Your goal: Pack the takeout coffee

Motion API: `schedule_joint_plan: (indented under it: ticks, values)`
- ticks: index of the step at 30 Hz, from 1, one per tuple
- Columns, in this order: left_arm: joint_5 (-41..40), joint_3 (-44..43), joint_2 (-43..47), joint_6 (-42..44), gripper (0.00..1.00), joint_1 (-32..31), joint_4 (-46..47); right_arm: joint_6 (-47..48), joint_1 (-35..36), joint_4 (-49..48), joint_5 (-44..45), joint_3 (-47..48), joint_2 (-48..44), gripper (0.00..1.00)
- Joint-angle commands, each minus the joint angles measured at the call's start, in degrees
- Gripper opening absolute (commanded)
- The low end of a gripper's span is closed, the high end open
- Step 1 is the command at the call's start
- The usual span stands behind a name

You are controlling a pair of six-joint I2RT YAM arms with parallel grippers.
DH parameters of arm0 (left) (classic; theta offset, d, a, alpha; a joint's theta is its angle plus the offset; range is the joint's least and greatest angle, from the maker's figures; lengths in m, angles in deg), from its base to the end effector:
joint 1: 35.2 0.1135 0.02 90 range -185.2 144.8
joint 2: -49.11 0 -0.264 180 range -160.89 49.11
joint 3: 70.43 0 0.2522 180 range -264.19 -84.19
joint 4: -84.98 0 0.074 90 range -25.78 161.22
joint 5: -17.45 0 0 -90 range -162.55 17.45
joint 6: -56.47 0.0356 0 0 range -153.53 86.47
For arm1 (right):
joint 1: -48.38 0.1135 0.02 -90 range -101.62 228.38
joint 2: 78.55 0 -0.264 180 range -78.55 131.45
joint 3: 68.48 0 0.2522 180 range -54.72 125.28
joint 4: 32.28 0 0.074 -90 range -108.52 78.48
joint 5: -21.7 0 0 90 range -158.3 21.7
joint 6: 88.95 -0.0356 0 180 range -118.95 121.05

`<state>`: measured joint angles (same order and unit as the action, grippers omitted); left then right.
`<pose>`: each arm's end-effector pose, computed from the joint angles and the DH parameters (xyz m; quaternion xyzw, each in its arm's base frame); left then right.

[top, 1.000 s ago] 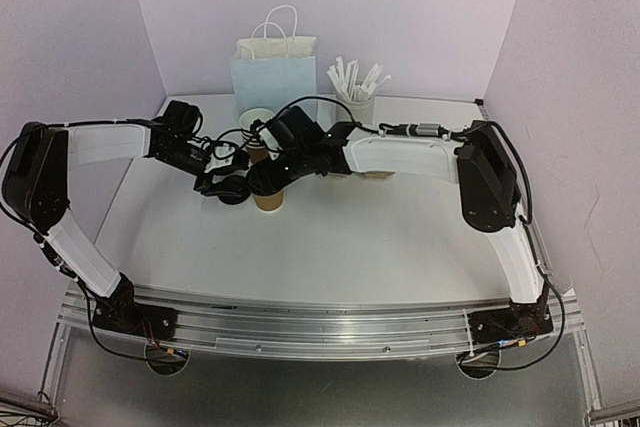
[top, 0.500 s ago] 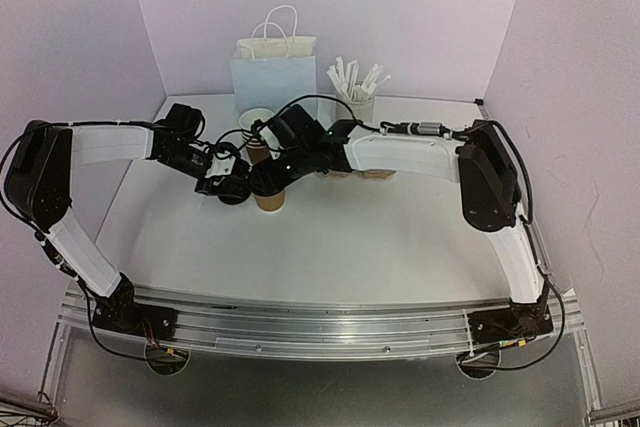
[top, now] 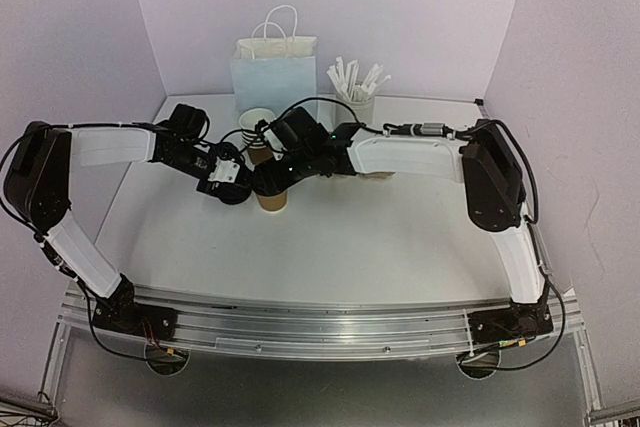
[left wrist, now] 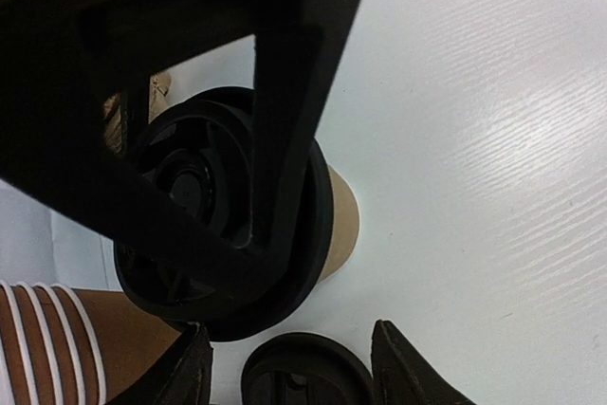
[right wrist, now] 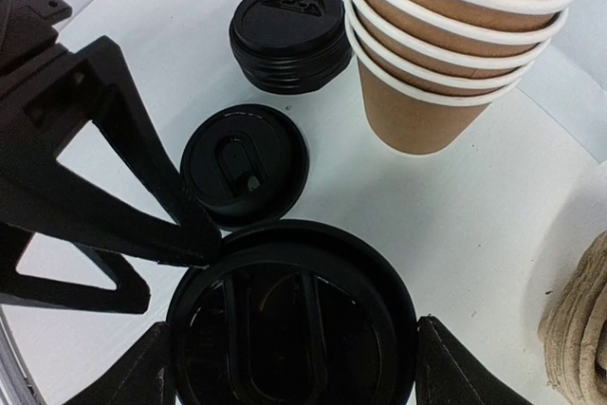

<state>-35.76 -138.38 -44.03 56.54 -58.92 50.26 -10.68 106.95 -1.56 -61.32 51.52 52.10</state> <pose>0.2790 -0.1459 0.1811 0.8124 0.4319 -0.1203 0.3729 0.2758 0.4431 0.1949 -0.3385 0.8446 0.1913 0.3680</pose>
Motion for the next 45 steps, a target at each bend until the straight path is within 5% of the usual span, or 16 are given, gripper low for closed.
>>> schedule_joint_plan:
  ticks: [1,12,45]
  values:
    - [-0.03,-1.68,-2.05,-13.78,0.6,-2.56,-9.11,-1.01,1.41,17.28,0.63,-4.17,6.22,0.53]
    - [2.32,-8.39,2.6,-20.68,0.72,2.87,-16.72,-1.99,1.39,17.65,4.42,-0.92,1.49,0.47]
    - [3.76,-8.13,7.09,-34.35,0.74,8.74,-13.04,-11.85,-7.63,18.21,2.96,8.18,-20.67,0.41]
